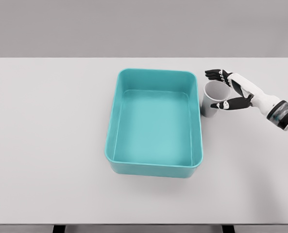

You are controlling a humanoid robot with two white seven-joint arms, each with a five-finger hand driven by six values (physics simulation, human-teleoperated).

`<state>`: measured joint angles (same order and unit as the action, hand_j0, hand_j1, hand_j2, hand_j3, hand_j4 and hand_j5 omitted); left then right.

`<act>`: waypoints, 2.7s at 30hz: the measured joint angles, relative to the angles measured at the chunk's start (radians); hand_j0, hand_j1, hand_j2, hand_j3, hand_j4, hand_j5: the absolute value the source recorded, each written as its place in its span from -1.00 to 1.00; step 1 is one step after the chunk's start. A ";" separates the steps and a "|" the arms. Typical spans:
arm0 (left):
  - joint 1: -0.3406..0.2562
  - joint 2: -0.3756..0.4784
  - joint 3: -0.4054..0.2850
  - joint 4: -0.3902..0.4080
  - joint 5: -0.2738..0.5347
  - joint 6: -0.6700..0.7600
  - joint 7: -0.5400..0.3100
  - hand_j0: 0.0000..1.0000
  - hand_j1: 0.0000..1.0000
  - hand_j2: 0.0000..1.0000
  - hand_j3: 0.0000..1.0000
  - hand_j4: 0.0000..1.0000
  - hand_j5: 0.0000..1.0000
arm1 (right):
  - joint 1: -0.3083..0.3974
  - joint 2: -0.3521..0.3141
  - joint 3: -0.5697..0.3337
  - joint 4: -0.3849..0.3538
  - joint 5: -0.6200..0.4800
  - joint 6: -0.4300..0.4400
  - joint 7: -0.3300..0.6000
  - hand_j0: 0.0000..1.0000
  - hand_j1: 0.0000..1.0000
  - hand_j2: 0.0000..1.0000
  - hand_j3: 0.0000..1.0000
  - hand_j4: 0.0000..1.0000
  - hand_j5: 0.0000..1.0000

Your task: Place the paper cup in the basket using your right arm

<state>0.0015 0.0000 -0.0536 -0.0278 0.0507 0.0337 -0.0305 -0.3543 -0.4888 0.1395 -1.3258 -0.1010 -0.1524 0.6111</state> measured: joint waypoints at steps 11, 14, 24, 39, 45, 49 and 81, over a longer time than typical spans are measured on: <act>0.000 0.000 0.000 0.000 0.000 0.000 0.000 1.00 1.00 1.00 1.00 1.00 1.00 | 0.006 -0.004 -0.006 -0.031 0.000 0.008 0.000 0.39 0.39 0.39 0.39 0.39 0.39; 0.000 0.000 0.000 0.000 0.000 0.000 0.000 1.00 1.00 1.00 1.00 1.00 1.00 | 0.008 -0.007 -0.007 -0.043 0.000 0.013 0.000 0.39 0.39 0.39 0.39 0.39 0.39; 0.000 0.000 0.000 0.000 0.000 0.000 0.000 1.00 1.00 1.00 1.00 1.00 1.00 | 0.017 -0.035 -0.024 -0.090 -0.005 0.026 0.000 0.39 0.39 0.39 0.39 0.39 0.39; 0.000 0.000 0.000 0.000 0.000 0.000 0.000 1.00 1.00 1.00 1.00 1.00 1.00 | 0.021 -0.073 -0.052 -0.183 -0.017 0.082 0.000 0.39 0.39 0.39 0.39 0.39 0.39; 0.000 0.000 0.000 0.000 0.000 0.000 0.000 1.00 1.00 1.00 1.00 1.00 1.00 | 0.008 -0.073 -0.056 -0.211 -0.018 0.105 0.000 0.39 0.39 0.39 0.39 0.39 0.39; 0.000 0.000 0.000 0.000 0.000 0.000 0.000 1.00 1.00 1.00 1.00 1.00 1.00 | 0.005 -0.070 -0.056 -0.217 -0.019 0.112 0.000 0.39 0.39 0.39 0.39 0.39 0.39; 0.000 0.000 0.000 0.000 0.000 0.000 0.000 1.00 1.00 1.00 1.00 1.00 1.00 | -0.084 -0.015 -0.041 -0.243 -0.020 0.185 0.000 0.39 0.39 0.39 0.39 0.39 0.39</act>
<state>0.0015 0.0000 -0.0536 -0.0277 0.0507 0.0337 -0.0305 -0.4387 -0.5042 0.0984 -1.5686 -0.1205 0.0327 0.6113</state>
